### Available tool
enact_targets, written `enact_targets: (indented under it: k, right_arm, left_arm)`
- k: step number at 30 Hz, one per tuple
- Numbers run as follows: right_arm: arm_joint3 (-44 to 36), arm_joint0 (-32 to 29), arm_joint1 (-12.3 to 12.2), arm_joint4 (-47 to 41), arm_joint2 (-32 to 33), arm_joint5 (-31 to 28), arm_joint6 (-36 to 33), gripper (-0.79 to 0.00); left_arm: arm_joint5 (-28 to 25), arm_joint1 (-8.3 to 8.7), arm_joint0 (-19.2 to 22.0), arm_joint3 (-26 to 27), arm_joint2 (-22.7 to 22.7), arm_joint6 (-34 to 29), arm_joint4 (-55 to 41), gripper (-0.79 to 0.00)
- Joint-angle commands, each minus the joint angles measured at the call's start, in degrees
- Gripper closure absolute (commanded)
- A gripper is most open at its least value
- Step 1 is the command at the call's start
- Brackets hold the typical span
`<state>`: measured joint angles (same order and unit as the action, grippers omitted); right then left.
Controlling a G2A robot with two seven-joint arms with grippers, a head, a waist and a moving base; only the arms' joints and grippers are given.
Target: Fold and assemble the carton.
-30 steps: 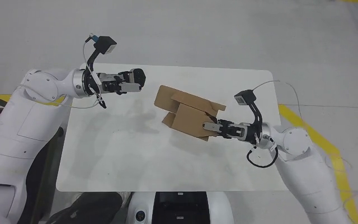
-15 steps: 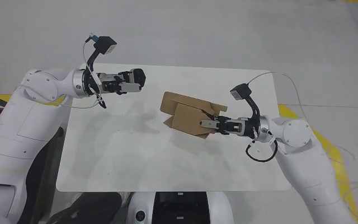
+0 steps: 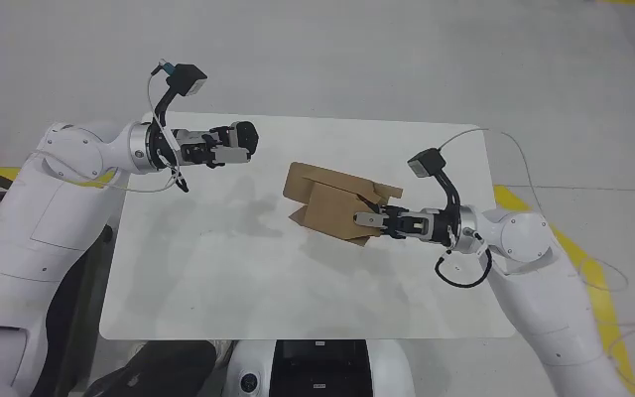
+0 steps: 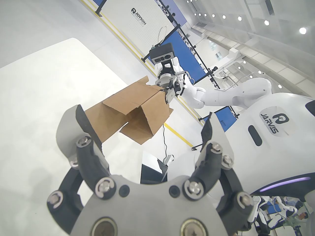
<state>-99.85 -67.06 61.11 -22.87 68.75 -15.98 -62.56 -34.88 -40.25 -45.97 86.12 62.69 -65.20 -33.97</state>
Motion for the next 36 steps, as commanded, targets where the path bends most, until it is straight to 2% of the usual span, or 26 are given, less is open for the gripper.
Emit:
enact_targets:
  k: [1,5,9,15,28,36]
  right_arm:
    - [0.41,0.06,0.06,-2.01,-0.04,-0.08,-0.09,0.000]
    - [2.54,0.94,0.30,-5.24,-0.64,-0.19,-0.44,0.000]
    - [4.65,2.47,0.66,-7.39,-2.06,-0.87,-1.87,0.000]
    - [7.39,5.04,1.34,-9.03,-4.73,-4.06,-4.59,0.000]
    - [10.24,6.78,2.62,-10.88,-7.89,-9.02,-2.20,0.000]
    - [10.31,6.86,3.15,-10.10,-8.91,-10.80,-0.17,0.000]
  left_arm:
    - [1.83,-0.09,-0.75,1.05,-0.33,0.85,0.72,-0.785]
    - [3.06,-0.33,-1.71,2.03,-0.71,0.09,0.22,-0.785]
    - [5.32,-0.73,-2.38,1.50,-1.44,-3.14,-4.98,-0.785]
    - [6.91,-1.55,-2.33,0.05,-2.50,-6.14,-9.00,-0.785]
    - [10.46,-4.04,-0.65,-2.50,-5.72,-10.54,-15.32,-0.785]
    - [11.11,-5.22,-0.29,-4.06,-5.99,-13.08,-18.60,-0.785]
